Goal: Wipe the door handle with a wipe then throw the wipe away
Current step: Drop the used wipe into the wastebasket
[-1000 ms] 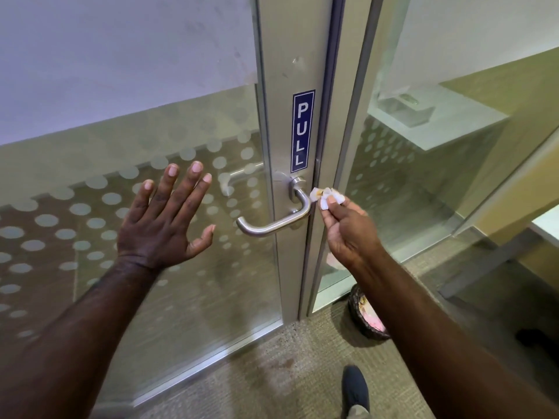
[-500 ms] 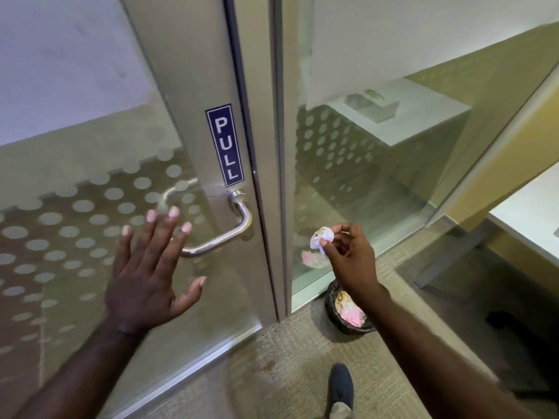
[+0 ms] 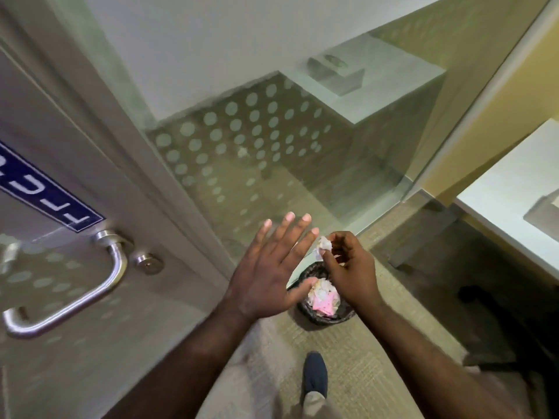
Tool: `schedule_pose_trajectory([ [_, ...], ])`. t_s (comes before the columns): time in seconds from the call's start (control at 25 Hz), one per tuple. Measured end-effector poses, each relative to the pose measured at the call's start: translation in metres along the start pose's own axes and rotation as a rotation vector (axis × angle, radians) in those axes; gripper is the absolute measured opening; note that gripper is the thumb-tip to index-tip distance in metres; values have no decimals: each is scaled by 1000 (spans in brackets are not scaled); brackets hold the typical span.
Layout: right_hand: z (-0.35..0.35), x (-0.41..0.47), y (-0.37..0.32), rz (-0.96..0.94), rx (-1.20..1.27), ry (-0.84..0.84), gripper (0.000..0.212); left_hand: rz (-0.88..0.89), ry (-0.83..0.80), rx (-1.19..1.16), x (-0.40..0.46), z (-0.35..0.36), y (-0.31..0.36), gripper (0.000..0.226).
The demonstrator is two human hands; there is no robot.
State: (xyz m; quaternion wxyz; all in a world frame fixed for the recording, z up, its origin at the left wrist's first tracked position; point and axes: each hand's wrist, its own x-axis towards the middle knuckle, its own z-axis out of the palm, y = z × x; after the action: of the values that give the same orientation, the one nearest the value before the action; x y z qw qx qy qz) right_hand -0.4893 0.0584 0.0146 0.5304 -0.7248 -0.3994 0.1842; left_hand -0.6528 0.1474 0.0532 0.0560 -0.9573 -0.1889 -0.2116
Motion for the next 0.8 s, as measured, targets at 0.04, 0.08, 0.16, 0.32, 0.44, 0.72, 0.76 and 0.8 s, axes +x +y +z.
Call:
schedule_pose_trajectory([
  [0.04, -4, 8, 10, -15, -42, -5, 36, 0, -32, -3, 16, 11, 0, 74],
  [0.08, -8, 15, 18, -28, -83, -11, 33, 1, -65, -4, 29, 21, -1, 74],
  [0.16, -12, 29, 34, -46, -136, -18, 26, -14, -128, -7, 50, 39, -7, 74],
  [0.32, -18, 51, 74, -177, -415, -95, 26, -16, -222, -7, 78, 66, -30, 76],
  [0.44, -18, 57, 103, -141, -584, -162, 32, 10, -265, -8, 89, 80, -50, 77],
  [0.72, -9, 52, 152, 17, -631, -279, 18, 123, -261, 3, 84, 96, -72, 88],
  [0.76, -7, 51, 157, 36, -644, -312, 16, 127, -259, 2, 84, 96, -74, 90],
  [0.8, -5, 51, 163, 49, -651, -341, 14, 124, -264, -1, 83, 97, -74, 92],
])
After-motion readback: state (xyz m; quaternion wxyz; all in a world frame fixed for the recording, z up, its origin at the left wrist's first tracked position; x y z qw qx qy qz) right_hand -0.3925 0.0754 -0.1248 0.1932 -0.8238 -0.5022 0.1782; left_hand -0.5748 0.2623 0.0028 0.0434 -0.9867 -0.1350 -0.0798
